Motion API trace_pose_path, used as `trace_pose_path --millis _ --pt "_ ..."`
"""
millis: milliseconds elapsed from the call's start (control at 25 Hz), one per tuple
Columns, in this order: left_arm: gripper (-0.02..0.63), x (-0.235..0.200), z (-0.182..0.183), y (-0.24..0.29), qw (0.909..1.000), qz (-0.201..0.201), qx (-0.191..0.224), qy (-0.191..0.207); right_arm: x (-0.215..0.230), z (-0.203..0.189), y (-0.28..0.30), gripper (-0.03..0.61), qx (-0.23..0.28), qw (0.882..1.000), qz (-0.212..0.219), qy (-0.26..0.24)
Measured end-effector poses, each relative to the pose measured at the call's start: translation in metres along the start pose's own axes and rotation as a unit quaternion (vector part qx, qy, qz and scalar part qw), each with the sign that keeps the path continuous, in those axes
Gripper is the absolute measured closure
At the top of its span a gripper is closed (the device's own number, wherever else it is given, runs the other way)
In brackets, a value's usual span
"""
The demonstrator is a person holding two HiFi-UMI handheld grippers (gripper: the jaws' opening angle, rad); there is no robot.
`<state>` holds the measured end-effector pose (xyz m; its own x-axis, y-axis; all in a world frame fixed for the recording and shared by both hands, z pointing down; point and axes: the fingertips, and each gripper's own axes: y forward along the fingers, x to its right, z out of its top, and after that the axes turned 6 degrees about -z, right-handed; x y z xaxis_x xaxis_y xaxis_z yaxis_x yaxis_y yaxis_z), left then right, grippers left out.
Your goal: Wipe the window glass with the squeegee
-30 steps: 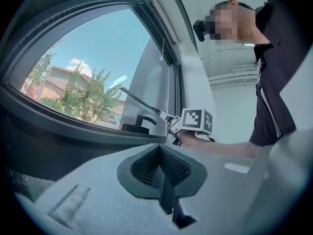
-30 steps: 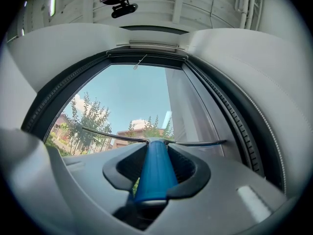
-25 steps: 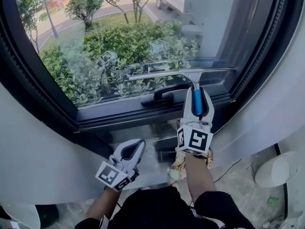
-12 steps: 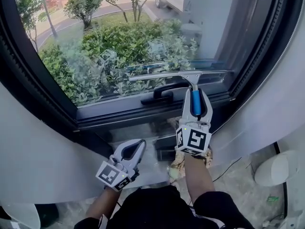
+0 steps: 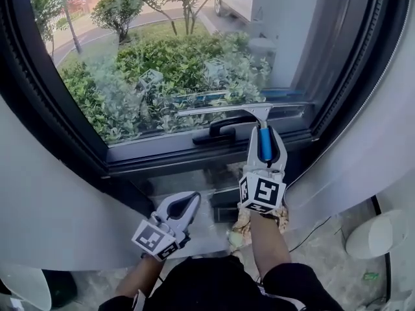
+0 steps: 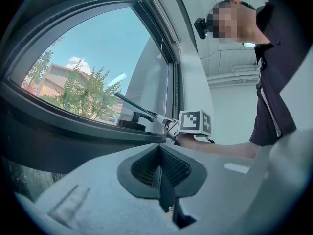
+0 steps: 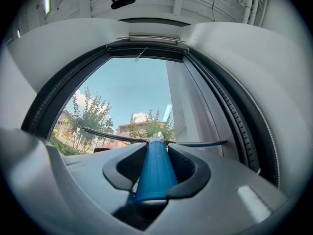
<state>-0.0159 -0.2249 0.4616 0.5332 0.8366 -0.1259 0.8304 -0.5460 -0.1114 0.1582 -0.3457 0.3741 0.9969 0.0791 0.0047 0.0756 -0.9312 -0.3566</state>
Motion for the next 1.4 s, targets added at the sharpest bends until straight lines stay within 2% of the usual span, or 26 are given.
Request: trace_pose_path --millis 160,400,560,720,920,1240,1400 --pt "0.614 0.001 0.006 -0.002 1.0 0.002 0.006 0.006 -0.002 0.023 -0.001 0.443 0.031 0.999 0.0 0.007" --pt "0.614 0.002 0.035 -0.02 0.9993 0.016 0.026 0.019 -0.02 0.101 0.02 0.443 0.103 0.995 0.008 0.014" --pt "0.614 -0.008 0.067 -0.026 0.9971 0.019 0.058 0.047 -0.04 0.165 0.054 0.443 0.169 0.985 0.01 0.019" --pt "0.614 -0.012 0.086 -0.034 0.9955 0.016 0.069 0.062 -0.056 0.219 0.077 0.443 0.219 0.975 0.008 0.028" --pt "0.614 -0.022 0.113 -0.038 0.9928 0.019 0.103 0.059 -0.074 0.278 0.099 0.443 0.274 0.961 0.01 0.034" --pt "0.614 -0.032 0.134 -0.027 0.9894 0.014 0.12 0.08 -0.084 0.322 0.128 0.443 0.297 0.953 0.01 0.052" --pt "0.614 -0.031 0.129 -0.019 0.99 0.013 0.112 0.085 -0.093 0.33 0.129 0.443 0.305 0.952 0.013 0.035"
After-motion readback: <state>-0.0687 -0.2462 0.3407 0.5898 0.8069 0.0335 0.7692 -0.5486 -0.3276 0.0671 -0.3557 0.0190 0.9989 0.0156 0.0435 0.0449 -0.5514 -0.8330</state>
